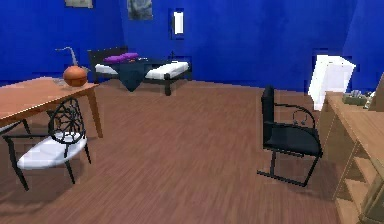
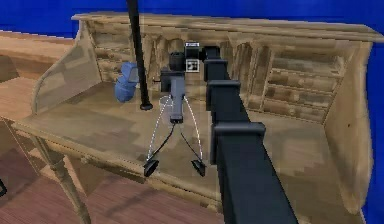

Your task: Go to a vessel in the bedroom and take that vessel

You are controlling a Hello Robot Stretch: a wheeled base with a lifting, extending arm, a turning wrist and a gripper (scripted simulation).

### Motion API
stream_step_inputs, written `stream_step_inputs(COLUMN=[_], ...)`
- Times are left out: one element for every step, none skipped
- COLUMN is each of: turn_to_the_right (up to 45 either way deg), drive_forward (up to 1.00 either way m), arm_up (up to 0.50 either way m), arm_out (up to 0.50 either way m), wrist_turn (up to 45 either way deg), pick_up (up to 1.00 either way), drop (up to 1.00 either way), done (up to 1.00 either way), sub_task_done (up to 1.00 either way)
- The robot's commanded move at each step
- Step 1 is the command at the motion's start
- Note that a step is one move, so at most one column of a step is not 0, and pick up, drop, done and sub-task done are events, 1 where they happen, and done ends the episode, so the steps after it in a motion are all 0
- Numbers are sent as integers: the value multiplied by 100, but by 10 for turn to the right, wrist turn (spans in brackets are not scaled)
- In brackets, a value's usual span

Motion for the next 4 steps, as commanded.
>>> stream_step_inputs(turn_to_the_right=[0,0,0,0], drive_forward=[0,0,0,0], arm_up=[0,0,0,0], arm_out=[0,0,0,0], wrist_turn=[450,450,450,330], pick_up=[0,0,0,0], drop=[0,0,0,0], done=[0,0,0,0], sub_task_done=[0,0,0,0])
